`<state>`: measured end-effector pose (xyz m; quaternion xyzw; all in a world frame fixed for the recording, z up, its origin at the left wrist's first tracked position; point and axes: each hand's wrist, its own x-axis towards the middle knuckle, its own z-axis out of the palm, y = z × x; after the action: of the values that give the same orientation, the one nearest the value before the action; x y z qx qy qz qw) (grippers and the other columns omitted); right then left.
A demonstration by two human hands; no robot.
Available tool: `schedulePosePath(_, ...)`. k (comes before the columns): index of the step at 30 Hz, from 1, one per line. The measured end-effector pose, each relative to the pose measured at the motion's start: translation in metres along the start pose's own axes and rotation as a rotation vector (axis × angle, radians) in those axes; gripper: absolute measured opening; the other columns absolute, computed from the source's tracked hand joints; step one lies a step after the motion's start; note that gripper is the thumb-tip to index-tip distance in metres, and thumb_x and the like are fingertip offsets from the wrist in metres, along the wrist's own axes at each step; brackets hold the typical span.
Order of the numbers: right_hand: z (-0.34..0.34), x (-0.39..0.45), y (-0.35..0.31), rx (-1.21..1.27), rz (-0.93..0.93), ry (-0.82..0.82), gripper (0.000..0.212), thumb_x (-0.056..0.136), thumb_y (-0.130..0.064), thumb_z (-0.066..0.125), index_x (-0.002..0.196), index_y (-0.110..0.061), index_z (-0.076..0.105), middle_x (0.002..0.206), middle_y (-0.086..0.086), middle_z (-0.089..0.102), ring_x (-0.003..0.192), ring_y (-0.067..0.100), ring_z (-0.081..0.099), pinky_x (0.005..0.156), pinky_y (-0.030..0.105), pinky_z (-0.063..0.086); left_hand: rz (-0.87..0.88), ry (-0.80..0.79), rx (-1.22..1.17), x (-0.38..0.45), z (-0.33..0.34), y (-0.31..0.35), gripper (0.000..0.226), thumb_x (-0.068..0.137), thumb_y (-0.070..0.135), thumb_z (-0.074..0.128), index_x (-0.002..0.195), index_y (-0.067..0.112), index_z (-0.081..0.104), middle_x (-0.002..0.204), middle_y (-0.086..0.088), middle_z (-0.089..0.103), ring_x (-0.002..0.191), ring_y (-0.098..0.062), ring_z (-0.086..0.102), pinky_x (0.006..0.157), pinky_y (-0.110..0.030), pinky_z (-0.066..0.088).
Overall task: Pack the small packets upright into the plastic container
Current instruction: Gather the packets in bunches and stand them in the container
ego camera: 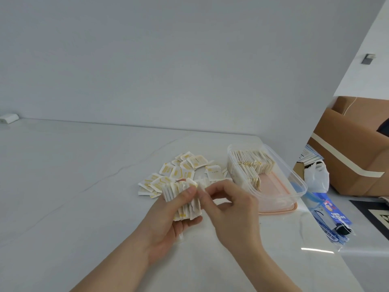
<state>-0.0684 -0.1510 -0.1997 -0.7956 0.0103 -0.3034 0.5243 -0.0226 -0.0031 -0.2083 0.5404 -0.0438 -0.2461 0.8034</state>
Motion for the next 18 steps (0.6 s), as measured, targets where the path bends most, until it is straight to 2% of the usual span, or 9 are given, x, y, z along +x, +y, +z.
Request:
schedulePosePath(1, 0.003, -0.001, 0.0, 0.033, 0.008, -0.035, 0.013, 0.086, -0.015, 0.082, 0.078, -0.02, 0.072, 0.075, -0.011, 0.072, 0.075, 0.011, 0.073, 0.057, 0.017, 0.053, -0.002, -0.018, -0.005, 0.0, 0.0, 0.001, 0.051, 0.093, 0.036, 0.073, 0.132, 0.004, 0.064, 0.129, -0.017, 0.071, 0.121, -0.031, 0.068, 0.108, -0.048, 0.051)
schedulePosePath(2, 0.004, -0.002, 0.0, 0.047, 0.0, -0.078, 0.01, 0.088, -0.015, 0.081, 0.083, -0.021, 0.074, 0.079, -0.011, 0.073, 0.08, 0.012, 0.072, 0.061, 0.02, 0.055, -0.004, -0.037, -0.027, 0.0, 0.0, 0.001, 0.05, 0.096, 0.036, 0.07, 0.132, 0.002, 0.063, 0.13, -0.019, 0.07, 0.123, -0.035, 0.066, 0.109, -0.05, 0.05)
schedulePosePath(4, 0.004, -0.004, 0.004, 0.03, -0.073, -0.182, 0.009, 0.09, -0.018, 0.079, 0.097, -0.023, 0.078, 0.092, -0.011, 0.073, 0.091, 0.015, 0.071, 0.072, 0.026, 0.058, -0.004, -0.03, -0.068, 0.0, -0.002, 0.004, 0.046, 0.097, 0.033, 0.065, 0.126, -0.002, 0.066, 0.121, -0.02, 0.073, 0.115, -0.036, 0.07, 0.096, -0.043, 0.059)
schedulePosePath(6, 0.001, -0.003, 0.009, -0.038, -0.17, -0.261, 0.026, 0.087, -0.02, 0.08, 0.112, -0.027, 0.076, 0.104, -0.013, 0.07, 0.096, 0.016, 0.067, 0.079, 0.026, 0.055, -0.007, -0.011, -0.068, 0.0, -0.005, 0.008, 0.049, 0.091, 0.036, 0.068, 0.121, -0.002, 0.069, 0.111, -0.018, 0.073, 0.107, -0.027, 0.073, 0.083, -0.035, 0.062)
schedulePosePath(9, -0.002, 0.0, 0.014, -0.18, -0.284, -0.296, 0.042, 0.082, -0.027, 0.083, 0.123, -0.031, 0.072, 0.112, -0.019, 0.066, 0.108, 0.013, 0.061, 0.089, 0.02, 0.048, -0.031, -0.024, -0.059, 0.001, -0.011, 0.009, 0.052, 0.085, 0.038, 0.072, 0.122, 0.001, 0.07, 0.104, -0.014, 0.072, 0.101, -0.022, 0.073, 0.082, -0.034, 0.058)
schedulePosePath(12, -0.008, 0.005, 0.018, -0.259, -0.355, -0.279, 0.049, 0.077, -0.044, 0.084, 0.122, -0.033, 0.072, 0.118, -0.022, 0.063, 0.117, 0.014, 0.056, 0.096, 0.027, 0.048, -0.041, -0.062, -0.036, -0.001, -0.011, 0.011, 0.048, 0.085, 0.033, 0.081, 0.124, 0.007, 0.07, 0.105, -0.012, 0.072, 0.097, -0.021, 0.073, 0.076, -0.033, 0.059)
schedulePosePath(15, -0.012, 0.007, 0.017, -0.338, -0.372, -0.264, 0.083, 0.065, -0.061, 0.087, 0.136, -0.03, 0.057, 0.14, -0.021, 0.049, 0.134, 0.011, 0.045, 0.108, 0.027, 0.04, -0.035, -0.111, 0.007, -0.004, -0.005, 0.01, 0.056, 0.079, 0.028, 0.081, 0.13, 0.015, 0.065, 0.111, -0.011, 0.074, 0.093, -0.024, 0.073, 0.068, -0.034, 0.06)
schedulePosePath(17, -0.009, 0.004, 0.015, -0.418, -0.392, -0.331, 0.111, 0.061, -0.061, 0.086, 0.153, -0.024, 0.037, 0.155, -0.017, 0.036, 0.145, 0.01, 0.034, 0.116, 0.03, 0.032, -0.041, -0.135, 0.026, -0.005, 0.0, 0.005, 0.058, 0.079, 0.022, 0.079, 0.133, 0.021, 0.061, 0.113, -0.013, 0.073, 0.097, -0.029, 0.072, 0.076, -0.041, 0.059)
schedulePosePath(18, -0.006, 0.002, 0.015, -0.454, -0.408, -0.367, 0.118, 0.061, -0.057, 0.084, 0.158, -0.02, 0.029, 0.16, -0.016, 0.031, 0.149, 0.01, 0.029, 0.118, 0.034, 0.031, -0.043, -0.164, 0.03, -0.006, 0.002, 0.003, 0.056, 0.08, 0.019, 0.078, 0.134, 0.021, 0.061, 0.114, -0.015, 0.073, 0.1, -0.03, 0.071, 0.082, -0.044, 0.057)
